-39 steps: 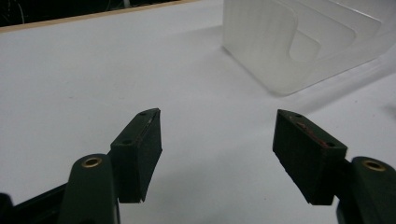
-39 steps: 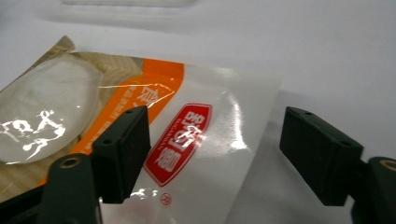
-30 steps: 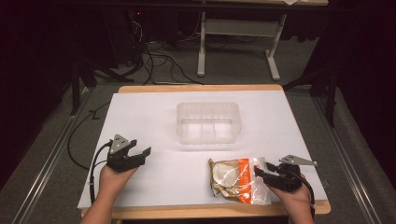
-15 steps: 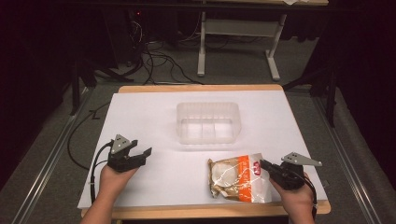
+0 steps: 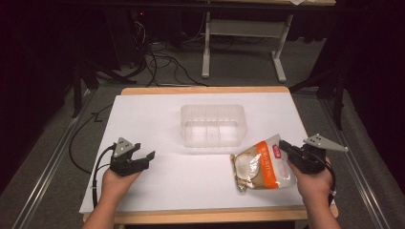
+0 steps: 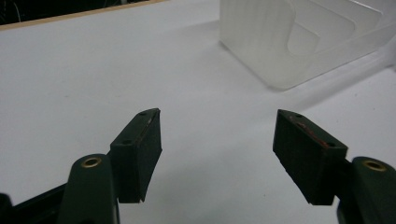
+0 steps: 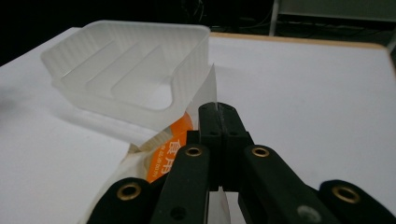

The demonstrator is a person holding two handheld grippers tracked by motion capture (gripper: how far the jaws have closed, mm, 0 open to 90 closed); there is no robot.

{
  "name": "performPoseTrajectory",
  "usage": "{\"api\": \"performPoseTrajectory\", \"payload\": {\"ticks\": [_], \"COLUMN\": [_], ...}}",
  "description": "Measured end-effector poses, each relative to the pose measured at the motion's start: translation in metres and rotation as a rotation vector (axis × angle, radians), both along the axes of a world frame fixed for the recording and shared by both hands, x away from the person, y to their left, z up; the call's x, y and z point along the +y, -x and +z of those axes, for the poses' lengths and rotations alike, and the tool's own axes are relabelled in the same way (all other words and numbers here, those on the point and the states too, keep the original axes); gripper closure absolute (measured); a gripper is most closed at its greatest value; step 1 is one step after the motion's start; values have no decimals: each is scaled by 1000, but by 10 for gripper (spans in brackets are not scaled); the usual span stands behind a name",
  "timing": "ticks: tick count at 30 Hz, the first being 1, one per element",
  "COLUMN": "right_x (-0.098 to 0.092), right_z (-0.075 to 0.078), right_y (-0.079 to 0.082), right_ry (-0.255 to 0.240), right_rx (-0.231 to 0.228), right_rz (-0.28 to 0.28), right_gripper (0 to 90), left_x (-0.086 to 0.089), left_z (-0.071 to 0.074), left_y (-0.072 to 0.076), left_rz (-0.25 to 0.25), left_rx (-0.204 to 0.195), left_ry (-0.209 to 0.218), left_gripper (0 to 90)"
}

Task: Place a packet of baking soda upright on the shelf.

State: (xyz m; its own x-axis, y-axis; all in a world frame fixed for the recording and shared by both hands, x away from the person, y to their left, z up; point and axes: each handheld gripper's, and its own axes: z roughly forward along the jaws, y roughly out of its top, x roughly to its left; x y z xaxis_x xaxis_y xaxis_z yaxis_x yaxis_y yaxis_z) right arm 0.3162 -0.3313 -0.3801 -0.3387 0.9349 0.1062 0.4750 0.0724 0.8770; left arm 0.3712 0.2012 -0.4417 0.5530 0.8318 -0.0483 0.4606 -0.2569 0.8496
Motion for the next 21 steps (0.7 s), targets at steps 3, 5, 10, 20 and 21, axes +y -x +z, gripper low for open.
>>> {"api": "performPoseTrajectory", "payload": {"ticks": [3, 5, 10, 20, 21], "right_x": [-1, 1, 11, -9, -11], "right_z": [19, 22, 28, 13, 11], "right_y": [-8, -9, -15, -16, -16], "right_ry": [22, 29, 39, -60, -66], "right_rx": [-24, -28, -39, 4, 7], "right_rz": [-17, -17, 3, 11, 13], "right_gripper": [900, 900, 900, 886, 872], "left_x": [0, 1, 1, -2, -2], "left_z": [0, 0, 1, -1, -1], "left_y": [0, 0, 0, 0, 0], "left_rz": [0, -1, -2, -19, -22], "left_rx": [-2, -1, -4, 4, 6], "left_ry": [2, 3, 7, 6, 2], "left_gripper": [329, 329, 330, 329, 328]}}
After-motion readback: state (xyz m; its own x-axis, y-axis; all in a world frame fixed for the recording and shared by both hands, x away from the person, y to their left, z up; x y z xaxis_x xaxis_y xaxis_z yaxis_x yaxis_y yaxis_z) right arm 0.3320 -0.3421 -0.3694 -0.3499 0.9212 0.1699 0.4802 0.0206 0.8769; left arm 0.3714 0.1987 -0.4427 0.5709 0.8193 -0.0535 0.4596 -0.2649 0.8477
